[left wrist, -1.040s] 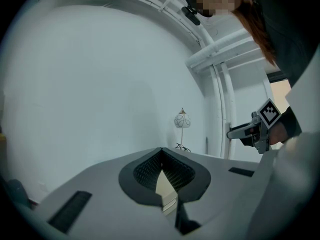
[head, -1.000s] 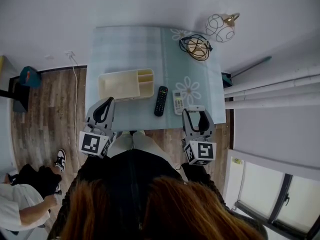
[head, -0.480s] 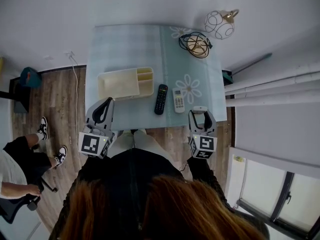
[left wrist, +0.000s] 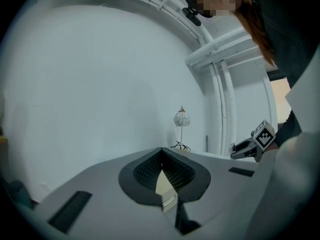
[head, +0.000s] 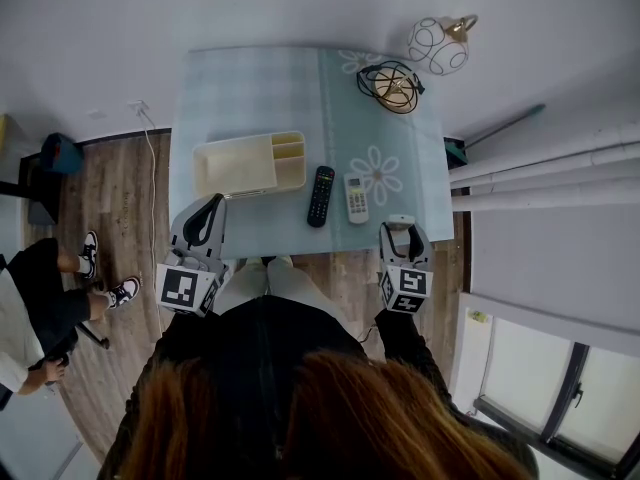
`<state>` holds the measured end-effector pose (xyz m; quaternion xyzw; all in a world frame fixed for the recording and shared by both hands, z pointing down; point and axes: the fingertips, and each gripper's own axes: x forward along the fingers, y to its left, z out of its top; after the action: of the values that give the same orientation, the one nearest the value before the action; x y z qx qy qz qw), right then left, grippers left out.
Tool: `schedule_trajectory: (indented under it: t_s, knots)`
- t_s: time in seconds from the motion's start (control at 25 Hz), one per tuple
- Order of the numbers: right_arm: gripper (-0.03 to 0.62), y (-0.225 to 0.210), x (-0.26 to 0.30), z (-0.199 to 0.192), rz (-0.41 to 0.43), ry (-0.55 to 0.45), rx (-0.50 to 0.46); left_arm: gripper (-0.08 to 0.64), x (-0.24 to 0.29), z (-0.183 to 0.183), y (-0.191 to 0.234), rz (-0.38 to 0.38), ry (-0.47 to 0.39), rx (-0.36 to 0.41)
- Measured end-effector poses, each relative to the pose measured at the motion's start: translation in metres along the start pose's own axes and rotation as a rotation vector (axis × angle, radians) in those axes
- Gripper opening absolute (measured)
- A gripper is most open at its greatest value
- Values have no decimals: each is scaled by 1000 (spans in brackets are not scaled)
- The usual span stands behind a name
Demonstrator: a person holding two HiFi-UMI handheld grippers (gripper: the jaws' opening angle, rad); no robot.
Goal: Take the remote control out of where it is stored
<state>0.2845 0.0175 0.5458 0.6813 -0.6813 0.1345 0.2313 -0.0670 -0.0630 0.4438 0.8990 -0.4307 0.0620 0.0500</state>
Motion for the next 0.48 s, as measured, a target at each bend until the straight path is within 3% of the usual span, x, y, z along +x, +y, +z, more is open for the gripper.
schedule_trajectory:
  t_s: [0.48]
  knots:
    - [256,-12,14,-4,-12,10,70,6,-5,1,2,18,3,8]
